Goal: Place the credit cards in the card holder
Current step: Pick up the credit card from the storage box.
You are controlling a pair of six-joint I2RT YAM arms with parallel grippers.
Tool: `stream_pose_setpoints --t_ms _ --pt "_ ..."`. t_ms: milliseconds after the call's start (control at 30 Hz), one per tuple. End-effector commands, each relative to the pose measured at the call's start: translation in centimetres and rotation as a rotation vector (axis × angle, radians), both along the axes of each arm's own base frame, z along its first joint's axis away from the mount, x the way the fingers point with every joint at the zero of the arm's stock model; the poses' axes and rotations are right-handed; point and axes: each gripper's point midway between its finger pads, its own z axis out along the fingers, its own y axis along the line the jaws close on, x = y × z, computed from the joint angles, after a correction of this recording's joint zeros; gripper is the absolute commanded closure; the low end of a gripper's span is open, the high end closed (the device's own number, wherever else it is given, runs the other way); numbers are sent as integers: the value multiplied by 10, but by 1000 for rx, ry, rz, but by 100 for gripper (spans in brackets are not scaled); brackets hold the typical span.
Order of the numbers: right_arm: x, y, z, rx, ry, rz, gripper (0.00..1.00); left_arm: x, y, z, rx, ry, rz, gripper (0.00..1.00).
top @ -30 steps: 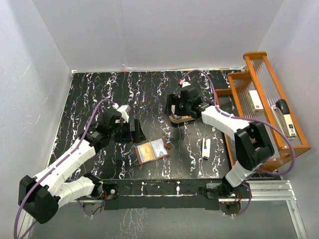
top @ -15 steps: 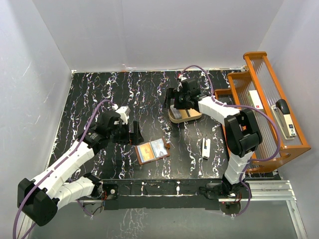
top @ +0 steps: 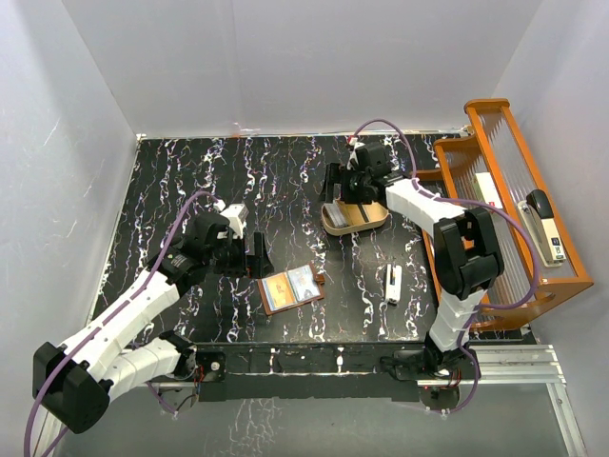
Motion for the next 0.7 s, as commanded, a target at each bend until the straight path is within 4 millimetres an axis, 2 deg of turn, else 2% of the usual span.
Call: stream_pose_setpoints --t_ms 0,167,467,667 --pt "17 -3 49 34 -124 5 9 0 3 7 5 -27 -2 1" --pt "23 -12 30 -2 -89 -17 9 0 2 8 1 -30 -4 2" --pt "18 5 -6 46 -2 60 8 0 3 9 4 -35 -2 1" --pt "11 11 -12 76 25 99 8 0 4 10 6 -38 1 1"
